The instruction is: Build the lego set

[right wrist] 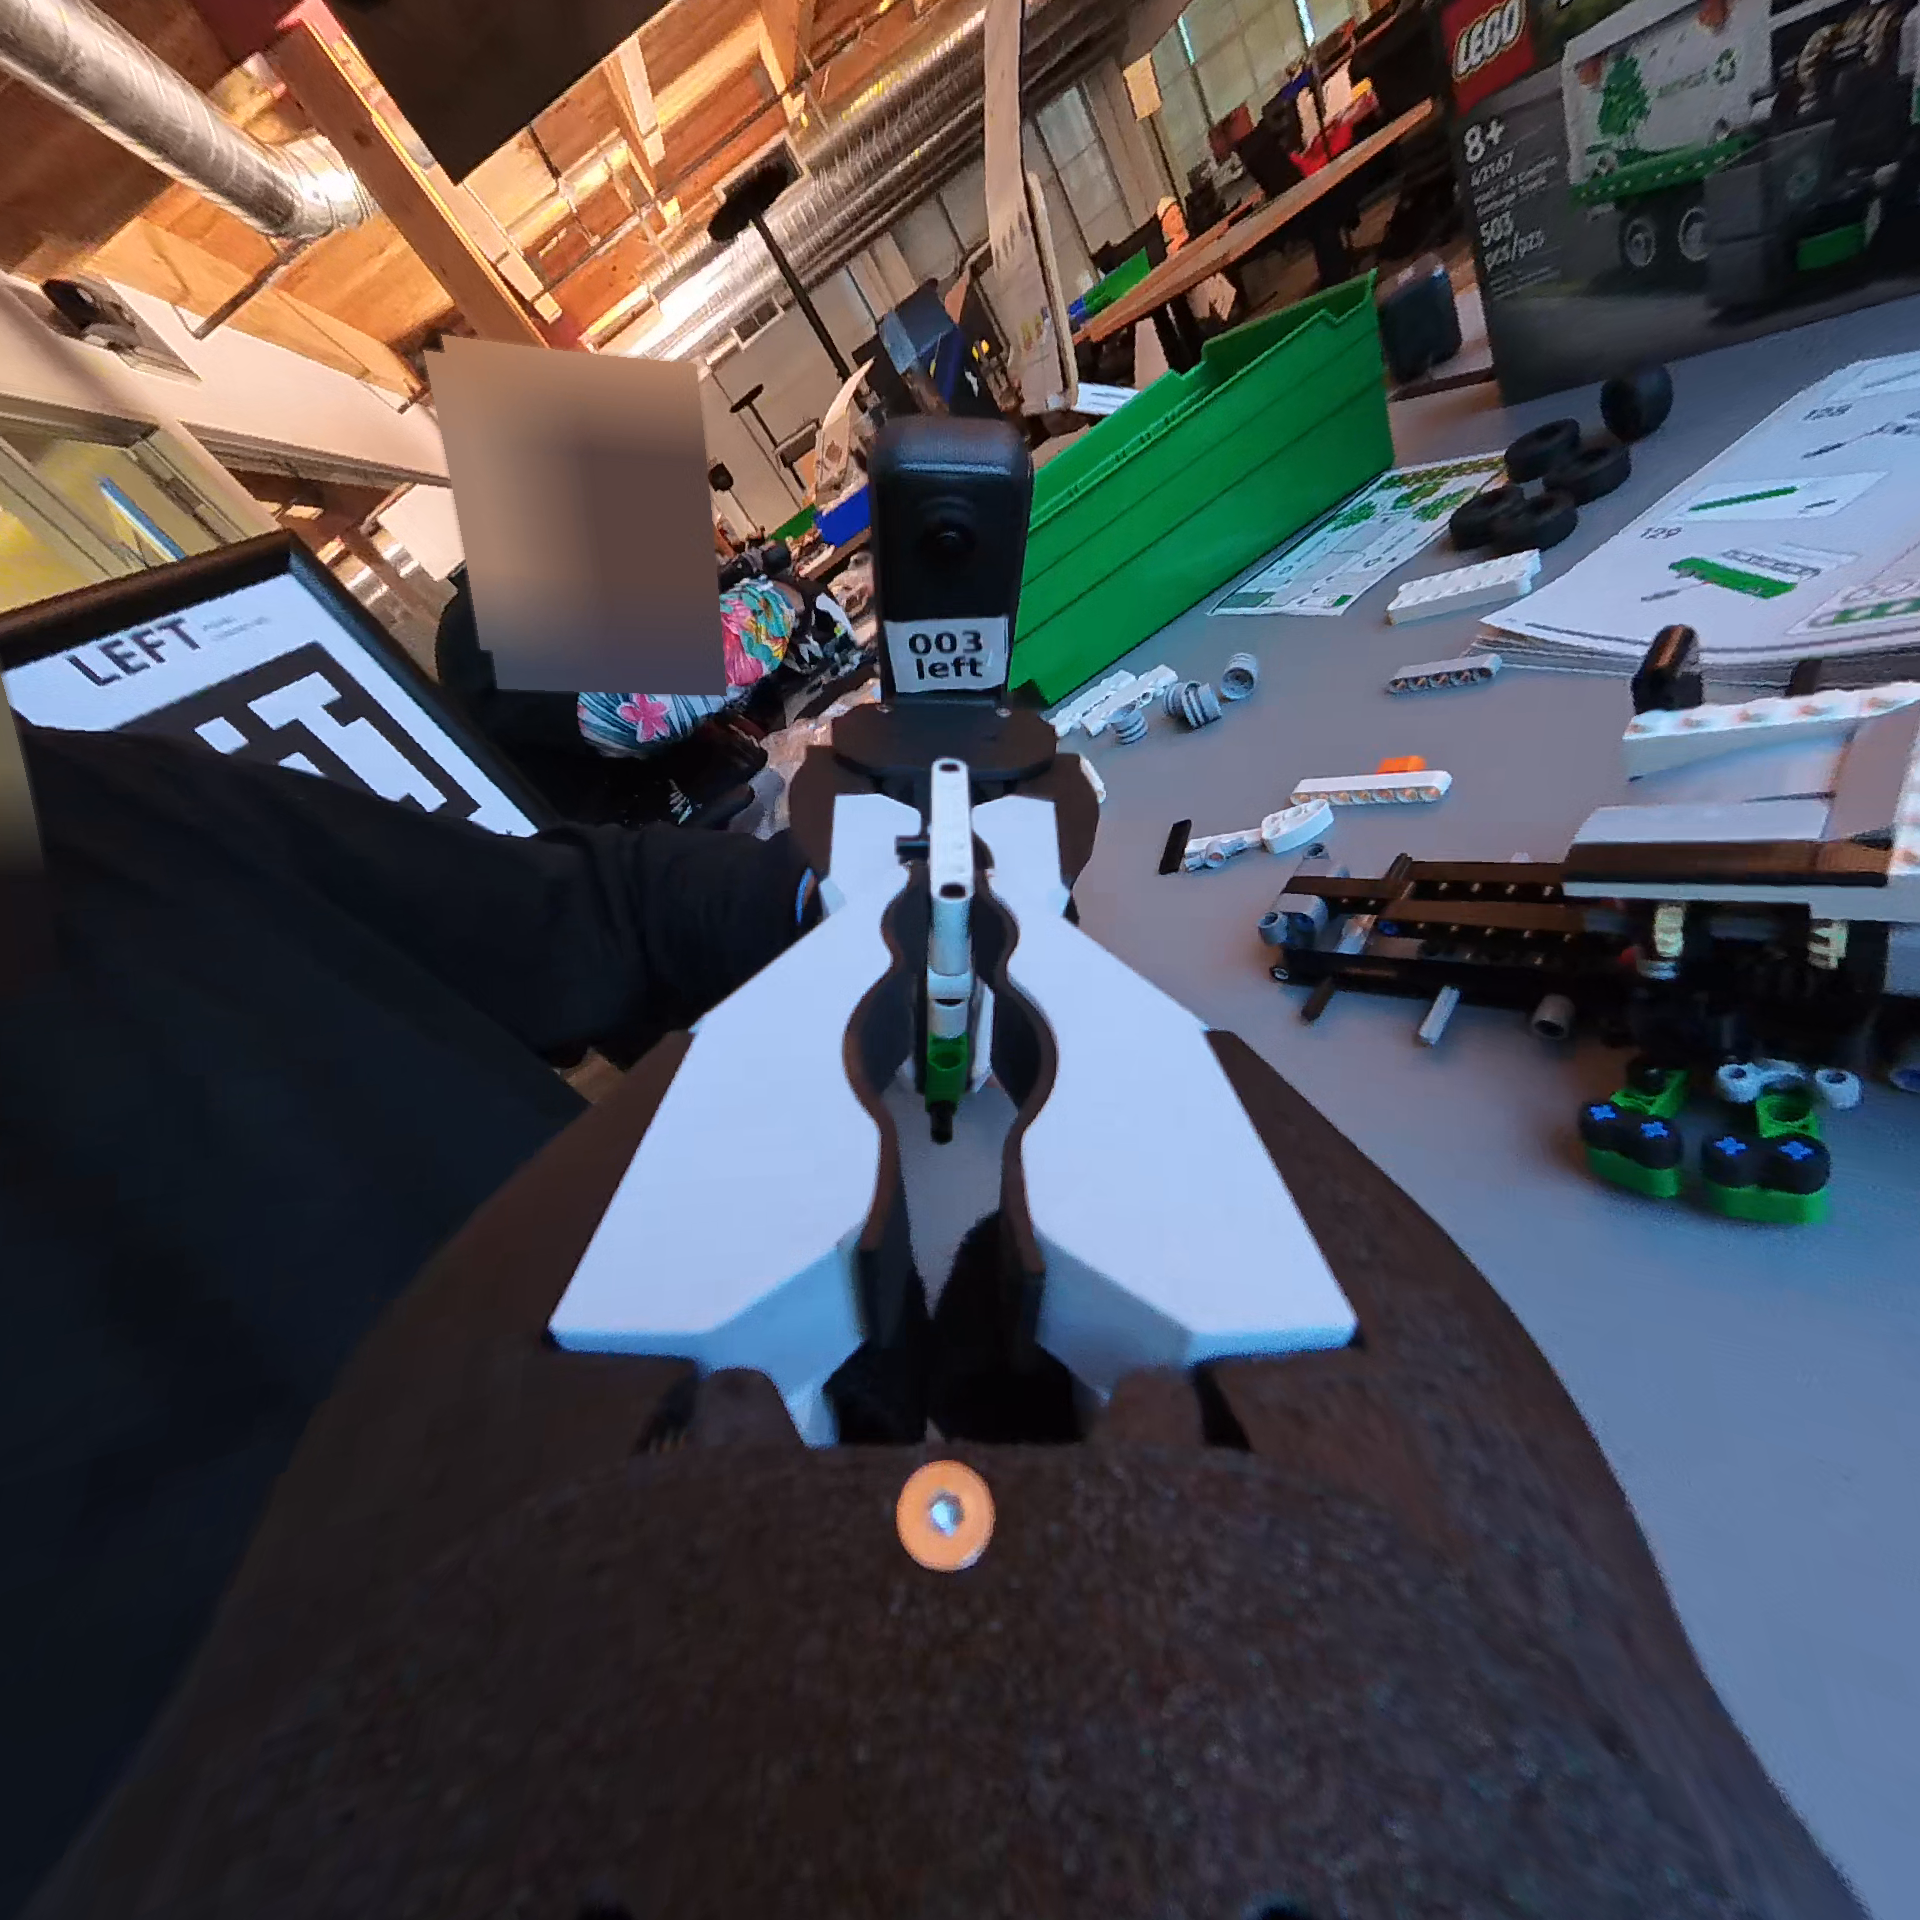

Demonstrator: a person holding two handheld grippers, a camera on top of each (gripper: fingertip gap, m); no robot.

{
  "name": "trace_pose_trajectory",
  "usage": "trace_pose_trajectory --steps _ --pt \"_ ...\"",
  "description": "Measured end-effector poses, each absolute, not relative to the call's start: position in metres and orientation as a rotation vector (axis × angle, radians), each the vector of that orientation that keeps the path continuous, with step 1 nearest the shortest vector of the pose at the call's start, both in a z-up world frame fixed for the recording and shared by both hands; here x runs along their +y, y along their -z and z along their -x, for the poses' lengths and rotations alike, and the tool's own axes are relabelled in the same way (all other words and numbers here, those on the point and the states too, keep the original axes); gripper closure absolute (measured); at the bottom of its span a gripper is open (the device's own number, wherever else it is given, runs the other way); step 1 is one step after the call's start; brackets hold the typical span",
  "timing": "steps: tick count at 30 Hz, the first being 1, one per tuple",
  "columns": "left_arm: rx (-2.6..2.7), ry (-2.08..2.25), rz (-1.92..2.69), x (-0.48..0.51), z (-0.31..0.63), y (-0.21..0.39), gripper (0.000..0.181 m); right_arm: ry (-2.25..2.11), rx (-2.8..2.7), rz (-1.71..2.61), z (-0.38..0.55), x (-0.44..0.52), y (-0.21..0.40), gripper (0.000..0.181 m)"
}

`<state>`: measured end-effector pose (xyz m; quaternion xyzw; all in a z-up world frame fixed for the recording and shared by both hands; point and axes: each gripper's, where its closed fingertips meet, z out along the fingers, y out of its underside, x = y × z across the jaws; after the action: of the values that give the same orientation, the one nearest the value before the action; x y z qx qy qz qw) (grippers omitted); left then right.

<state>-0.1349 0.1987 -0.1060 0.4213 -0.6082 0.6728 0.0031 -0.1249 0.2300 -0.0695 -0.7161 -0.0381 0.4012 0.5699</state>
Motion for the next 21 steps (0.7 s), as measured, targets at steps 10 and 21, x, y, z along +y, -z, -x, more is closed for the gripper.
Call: trace_pose_trajectory --steps 10,21 --pt "-2.305 -2.152 -1.62 0.247 0.121 0.11 0.152 -0.785 0.395 1.561 0.039 0.211 0.08 0.175" --pt "-2.47 -2.145 -1.586 0.226 0.111 0.098 0.158 -0.574 0.461 1.98 0.026 0.19 0.146 0.173"
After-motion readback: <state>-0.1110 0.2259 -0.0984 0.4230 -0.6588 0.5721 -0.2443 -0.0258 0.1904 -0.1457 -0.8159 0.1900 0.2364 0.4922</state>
